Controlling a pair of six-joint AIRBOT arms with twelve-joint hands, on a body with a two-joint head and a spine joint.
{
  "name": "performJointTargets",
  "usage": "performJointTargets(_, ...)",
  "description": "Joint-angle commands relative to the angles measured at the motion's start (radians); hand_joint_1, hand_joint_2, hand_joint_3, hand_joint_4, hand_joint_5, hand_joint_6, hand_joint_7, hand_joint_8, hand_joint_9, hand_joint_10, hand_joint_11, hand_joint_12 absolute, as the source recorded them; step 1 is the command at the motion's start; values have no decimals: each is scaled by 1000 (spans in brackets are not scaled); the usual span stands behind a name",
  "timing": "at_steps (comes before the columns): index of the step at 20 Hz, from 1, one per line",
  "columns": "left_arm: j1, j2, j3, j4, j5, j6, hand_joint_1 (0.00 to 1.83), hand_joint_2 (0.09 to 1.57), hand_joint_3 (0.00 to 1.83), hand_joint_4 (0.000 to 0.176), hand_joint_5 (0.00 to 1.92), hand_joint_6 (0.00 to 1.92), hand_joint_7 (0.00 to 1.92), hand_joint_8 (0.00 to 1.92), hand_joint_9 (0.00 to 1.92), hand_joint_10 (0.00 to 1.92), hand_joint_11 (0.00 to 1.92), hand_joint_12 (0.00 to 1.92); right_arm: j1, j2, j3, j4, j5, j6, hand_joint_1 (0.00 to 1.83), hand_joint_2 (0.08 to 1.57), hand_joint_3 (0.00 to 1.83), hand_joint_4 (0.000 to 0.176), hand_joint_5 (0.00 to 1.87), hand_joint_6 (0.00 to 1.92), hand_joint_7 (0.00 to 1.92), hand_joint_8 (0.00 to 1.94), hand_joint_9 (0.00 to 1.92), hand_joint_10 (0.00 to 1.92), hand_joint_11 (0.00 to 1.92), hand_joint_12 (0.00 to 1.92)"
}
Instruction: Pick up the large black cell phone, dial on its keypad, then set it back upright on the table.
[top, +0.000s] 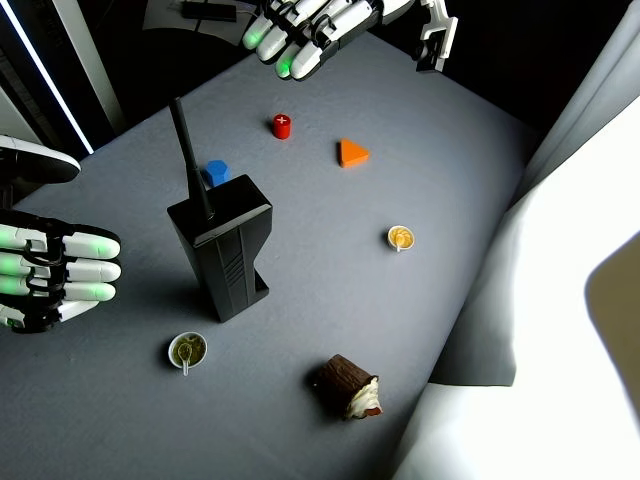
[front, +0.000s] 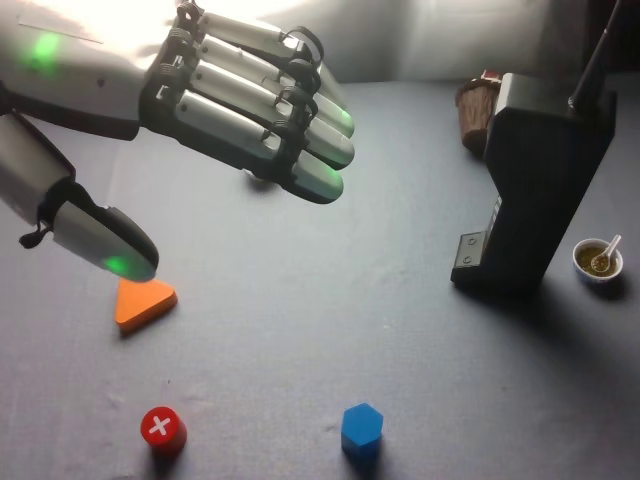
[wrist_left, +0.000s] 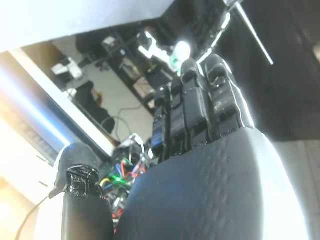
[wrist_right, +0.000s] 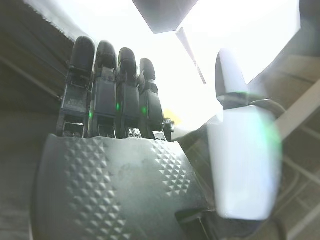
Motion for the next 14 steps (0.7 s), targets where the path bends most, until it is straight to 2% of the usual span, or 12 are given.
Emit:
performJointTargets(1, -29, 4, 1, -109, -38, 0, 48, 1238, 7, 0, 212, 3, 188, 3, 175, 3, 0, 569, 9, 8, 4, -32, 128, 10, 0, 946, 14, 0, 152, 1, 200, 5, 199, 5, 0, 615)
performJointTargets(4, -30, 4, 2, -105, -34, 0, 17, 1248, 5, 0, 201, 0, 178, 1, 168, 0, 0, 576, 15, 10, 4, -32, 128, 7, 0, 943, 2, 0, 158, 4, 199, 6, 204, 4, 0, 635)
performJointTargets(7, -31, 4, 0, -97, -37, 0, 30, 1249, 2, 0, 205, 2, 194, 4, 191, 7, 0, 617, 18, 10, 4, -31, 128, 7, 0, 948, 1, 0, 146, 1, 171, 2, 173, 1, 0, 493)
performJointTargets(8, -35, 4, -1, -96, -35, 0, 16, 1252, 3, 0, 200, 0, 198, 5, 194, 6, 0, 611, 19, 10, 4, -31, 128, 7, 0, 940, 0, 0, 158, 3, 183, 4, 186, 3, 0, 545)
performJointTargets(10, -42, 3, 0, -91, -33, 0, 67, 1248, 0, 0, 207, 2, 194, 1, 195, 4, 0, 583, 20, 9, 4, -31, 128, 7, 0, 944, 0, 0, 149, 5, 180, 5, 178, 4, 0, 508)
performJointTargets(14, -51, 2, 0, -75, -24, 0, 12, 1255, 1, 0, 190, 6, 171, 4, 170, 6, 0, 555, 37, 1, 17, -30, 128, 6, 0, 969, 6, 0, 126, 3, 166, 3, 164, 3, 0, 487)
